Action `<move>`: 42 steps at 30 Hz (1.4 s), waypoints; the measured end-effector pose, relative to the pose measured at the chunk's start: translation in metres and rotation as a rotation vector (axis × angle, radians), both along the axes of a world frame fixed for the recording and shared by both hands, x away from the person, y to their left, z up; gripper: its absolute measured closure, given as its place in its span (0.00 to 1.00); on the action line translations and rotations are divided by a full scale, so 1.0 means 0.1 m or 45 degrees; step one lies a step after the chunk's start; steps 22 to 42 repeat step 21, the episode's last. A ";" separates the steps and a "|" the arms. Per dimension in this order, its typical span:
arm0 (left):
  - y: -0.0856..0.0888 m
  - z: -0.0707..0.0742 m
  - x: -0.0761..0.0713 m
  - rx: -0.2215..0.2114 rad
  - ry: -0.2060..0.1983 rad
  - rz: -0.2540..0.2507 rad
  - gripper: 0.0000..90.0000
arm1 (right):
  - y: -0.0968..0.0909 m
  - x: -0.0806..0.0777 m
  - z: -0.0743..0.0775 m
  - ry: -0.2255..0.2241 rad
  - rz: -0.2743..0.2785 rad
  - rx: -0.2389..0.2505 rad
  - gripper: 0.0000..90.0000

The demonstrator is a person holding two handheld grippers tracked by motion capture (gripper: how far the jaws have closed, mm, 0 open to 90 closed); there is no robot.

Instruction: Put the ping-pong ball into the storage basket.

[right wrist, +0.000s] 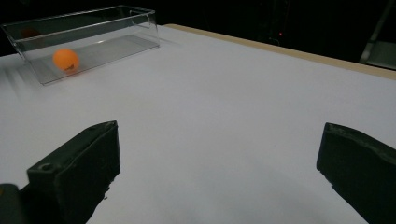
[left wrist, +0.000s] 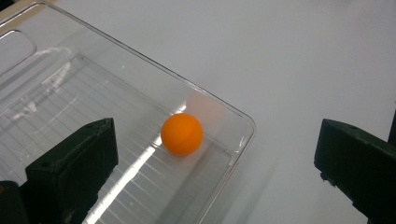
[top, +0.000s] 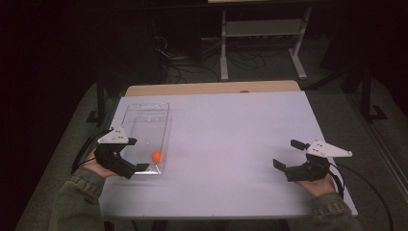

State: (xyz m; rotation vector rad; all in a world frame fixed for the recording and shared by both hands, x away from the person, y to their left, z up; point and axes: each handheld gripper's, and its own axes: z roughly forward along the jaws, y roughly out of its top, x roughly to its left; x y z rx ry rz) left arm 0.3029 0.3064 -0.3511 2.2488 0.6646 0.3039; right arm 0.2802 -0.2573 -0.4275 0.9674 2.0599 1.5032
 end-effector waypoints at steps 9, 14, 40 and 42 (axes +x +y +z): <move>0.06 -0.05 -0.05 -0.082 -0.030 0.034 0.00 | 0.00 0.00 0.00 0.000 -0.001 -0.001 0.00; 0.08 -0.11 -0.07 -0.113 -0.034 0.047 0.00 | 0.00 0.00 0.00 0.001 0.000 0.000 0.00; 0.09 -0.14 -0.10 -0.130 -0.042 0.058 0.00 | 0.00 0.01 0.00 0.000 0.002 -0.002 0.00; 0.09 -0.14 -0.10 -0.130 -0.042 0.058 0.00 | 0.00 0.01 0.00 0.000 0.002 -0.002 0.00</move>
